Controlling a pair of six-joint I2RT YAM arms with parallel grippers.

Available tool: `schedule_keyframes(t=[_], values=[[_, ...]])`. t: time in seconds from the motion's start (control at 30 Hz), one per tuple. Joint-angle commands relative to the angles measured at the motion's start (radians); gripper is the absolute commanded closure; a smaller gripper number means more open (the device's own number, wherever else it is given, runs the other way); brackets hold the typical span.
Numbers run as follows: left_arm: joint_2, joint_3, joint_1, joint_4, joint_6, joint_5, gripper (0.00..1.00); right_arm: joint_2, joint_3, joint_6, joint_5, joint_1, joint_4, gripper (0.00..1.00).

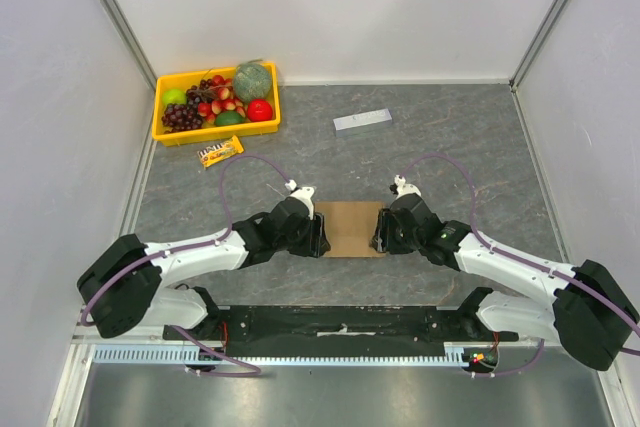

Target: Fold the paper box

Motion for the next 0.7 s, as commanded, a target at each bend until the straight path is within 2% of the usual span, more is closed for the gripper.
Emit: schedule_keyframes(t=[0.0,0.3,0.47,0.67], values=[[0.012,0.035,-0.008,0.037,-0.003,-0.005,0.43,0.007,0.013,-0.007,0.039,0.003,0.004,0.47],[0.025,0.044,-0.009,0.009,0.023,-0.045,0.43,-0.022,0.083,-0.071,0.139,0.003,-0.106,0.39],[0.038,0.056,-0.008,-0.008,0.042,-0.064,0.43,-0.051,0.143,-0.114,0.186,0.003,-0.149,0.39],[0.05,0.059,-0.009,-0.022,0.059,-0.091,0.43,-0.039,0.226,-0.204,0.186,0.003,-0.102,0.5]])
